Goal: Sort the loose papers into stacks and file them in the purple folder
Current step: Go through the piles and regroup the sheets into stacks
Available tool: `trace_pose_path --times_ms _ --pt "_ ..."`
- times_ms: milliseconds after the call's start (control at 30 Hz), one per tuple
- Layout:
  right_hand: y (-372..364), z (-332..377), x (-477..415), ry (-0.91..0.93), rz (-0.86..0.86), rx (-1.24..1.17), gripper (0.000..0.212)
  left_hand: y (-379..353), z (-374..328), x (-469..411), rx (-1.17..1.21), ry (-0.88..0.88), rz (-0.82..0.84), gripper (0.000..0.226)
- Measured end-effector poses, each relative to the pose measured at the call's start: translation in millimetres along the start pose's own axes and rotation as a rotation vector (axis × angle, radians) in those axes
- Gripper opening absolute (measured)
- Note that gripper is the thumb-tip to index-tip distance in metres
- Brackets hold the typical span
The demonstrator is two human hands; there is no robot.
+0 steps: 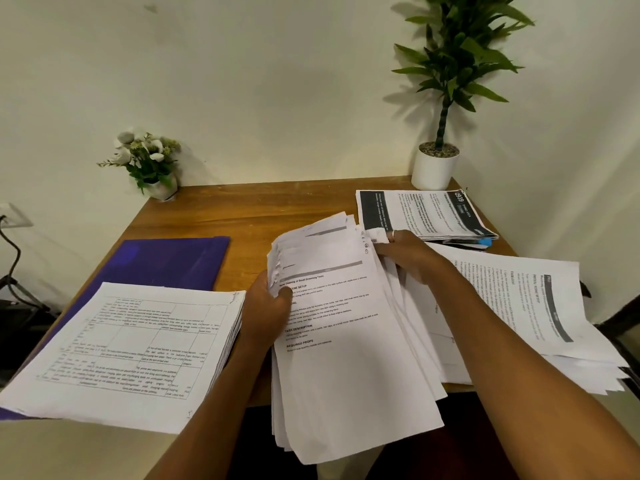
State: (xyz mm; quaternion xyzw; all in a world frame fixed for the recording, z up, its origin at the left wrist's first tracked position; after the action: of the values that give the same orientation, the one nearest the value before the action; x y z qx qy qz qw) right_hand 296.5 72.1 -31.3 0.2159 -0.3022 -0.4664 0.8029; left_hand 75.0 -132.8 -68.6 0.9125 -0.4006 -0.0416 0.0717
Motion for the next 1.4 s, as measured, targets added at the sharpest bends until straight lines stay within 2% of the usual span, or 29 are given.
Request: trace_pose_path --times_ms 100,133,200,267,367,400,433,467,500,533,633,733,833,900,967,1033,1100,1200,1300,1400 --pt "-12.4 4.8 17.0 -0.01 0.126 -0.314 0.077 3.3 1.6 -0.2 0.046 0.009 -0.017 0.041" --pt "-16.0 7.8 23.5 0.021 0.17 -0.354 0.085 3.8 0.5 0.8 0.058 0.009 -0.019 0.044" --pt "-24.4 13.5 40.0 0.146 0.253 -0.294 0.1 4.2 -3.2 3.8 0.075 -0.005 -0.024 0.048" --pt "-32.3 14.6 49.9 0.205 0.291 -0.219 0.101 2.9 -10.3 6.8 0.095 -0.032 -0.009 0.052" --pt "-30.9 2.4 41.6 0.217 0.164 -0.236 0.114 0.9 -21.3 12.6 0.171 -0.056 0.011 0.062" --pt "-24.9 11.6 50.5 0.232 0.126 -0.259 0.11 0.7 -24.3 12.8 0.236 -0.072 0.019 0.069" --pt "-18.3 22.8 61.3 0.257 0.1 -0.294 0.096 0.8 -27.0 12.1 0.305 -0.068 0.027 0.077" --pt "-9.3 34.2 70.6 0.282 0.076 -0.318 0.072 1.5 -30.2 10.4 0.36 -0.053 0.028 0.082" --pt "0.9 42.6 76.7 0.304 0.051 -0.334 0.053 2.4 -38.7 10.2 0.406 -0.039 0.027 0.079" --pt "12.3 49.0 80.8 0.335 0.021 -0.347 0.046 3.7 -49.3 9.6 0.467 -0.031 0.037 0.071" --pt "43.3 74.9 97.4 0.417 -0.127 -0.43 0.061 6.7 -95.0 5.6 0.639 -0.054 0.137 0.051" --pt "63.2 99.9 112.8 0.502 -0.283 -0.493 0.043 15.0 -143.4 8.0 0.693 -0.135 0.153 0.024" --pt "70.9 118.5 127.7 0.553 -0.381 -0.544 0.028 25.2 -178.9 14.4 0.654 -0.319 0.095 0.019" --pt "64.2 120.1 128.5 0.55 -0.392 -0.525 0.028 29.0 -186.9 20.1 0.621 -0.397 0.072 0.015" --pt "50.2 110.9 124.9 0.505 -0.368 -0.483 0.042 27.6 -177.0 25.7 0.6 -0.385 0.077 0.006" --pt "33.4 94.0 119.9 0.405 -0.325 -0.425 0.054 24.0 -156.4 31.2 0.582 -0.332 0.103 0.009" --pt "16.6 79.9 117.3 0.346 -0.277 -0.321 0.053 20.4 -134.5 32.7 0.53 -0.285 0.134 0.012" --pt "9.3 75.7 115.0 0.314 -0.292 -0.241 0.059 22.3 -128.5 32.7 0.469 -0.258 0.124 0.017" --pt "16.7 88.3 119.2 0.337 -0.338 -0.307 0.066 29.4 -146.0 30.1 0.517 -0.313 0.115 0.016" --pt "9.9 90.7 124.2 0.353 -0.356 -0.365 0.054 35.2 -149.0 25.2 0.538 -0.319 0.092 0.023"
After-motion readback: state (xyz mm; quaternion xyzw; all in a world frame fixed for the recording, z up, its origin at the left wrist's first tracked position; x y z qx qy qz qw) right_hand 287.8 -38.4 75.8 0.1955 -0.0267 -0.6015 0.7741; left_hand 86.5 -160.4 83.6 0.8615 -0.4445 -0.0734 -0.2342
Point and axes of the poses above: each hand's wrist, its own x-axis away from the middle knuckle, its own y-axis out of the back of the hand, z = x × y, the point moved 5 cm from there along -x, towards the middle knuckle, and after that the axes turned 15 degrees about x, right-handed, at the moved point
